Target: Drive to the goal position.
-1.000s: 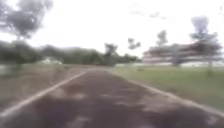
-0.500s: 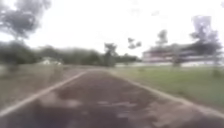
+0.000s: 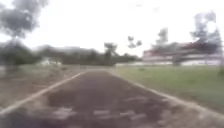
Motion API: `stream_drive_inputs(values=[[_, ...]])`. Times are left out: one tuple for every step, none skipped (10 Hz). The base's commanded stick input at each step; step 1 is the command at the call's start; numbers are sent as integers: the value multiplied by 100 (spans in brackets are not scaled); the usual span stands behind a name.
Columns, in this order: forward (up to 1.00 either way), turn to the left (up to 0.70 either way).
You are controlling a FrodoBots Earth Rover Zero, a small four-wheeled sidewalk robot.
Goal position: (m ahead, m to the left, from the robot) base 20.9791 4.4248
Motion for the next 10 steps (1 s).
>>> stream_drive_inputs(values=[[70, 0], [70, 0], [70, 0], [70, 0], [70, 0], [70, 0], [70, 0], [70, 0], [70, 0], [70, 0]])
